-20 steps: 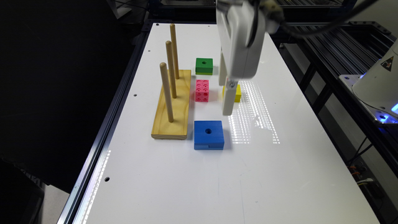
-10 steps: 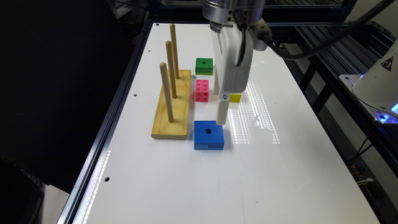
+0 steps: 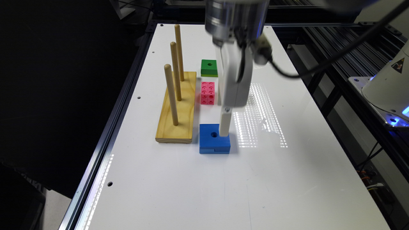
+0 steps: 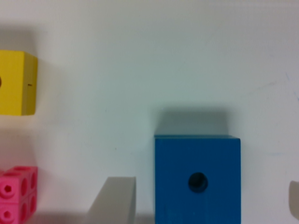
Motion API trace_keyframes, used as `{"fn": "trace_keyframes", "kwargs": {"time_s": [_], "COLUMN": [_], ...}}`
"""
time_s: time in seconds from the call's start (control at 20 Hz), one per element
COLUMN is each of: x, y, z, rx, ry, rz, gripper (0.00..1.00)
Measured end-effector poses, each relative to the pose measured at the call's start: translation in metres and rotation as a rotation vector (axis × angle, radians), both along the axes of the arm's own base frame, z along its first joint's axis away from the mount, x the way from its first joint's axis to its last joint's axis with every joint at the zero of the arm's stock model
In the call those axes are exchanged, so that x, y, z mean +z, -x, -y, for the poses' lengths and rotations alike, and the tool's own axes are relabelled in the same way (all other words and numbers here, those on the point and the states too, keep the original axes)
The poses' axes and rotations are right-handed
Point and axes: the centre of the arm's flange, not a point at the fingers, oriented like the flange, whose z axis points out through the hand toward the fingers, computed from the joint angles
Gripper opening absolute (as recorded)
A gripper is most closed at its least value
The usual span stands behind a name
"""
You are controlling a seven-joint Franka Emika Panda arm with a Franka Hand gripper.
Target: Pick up blue block.
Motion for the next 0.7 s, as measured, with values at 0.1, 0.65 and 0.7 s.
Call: {"fn": "trace_keyframes", "kwargs": {"time_s": [0.1, 0.65, 0.7], "x": [-0.006, -0.009, -0.013], "y": [-0.003, -0.009, -0.009], "z": [0.0, -0.002, -0.002], "rx": [-0.002, -0.003, -0.003], "ry": [-0.003, -0.006, -0.007], "rz": [0.002, 0.006, 0.004], "gripper": [1.0, 1.0, 1.0]}}
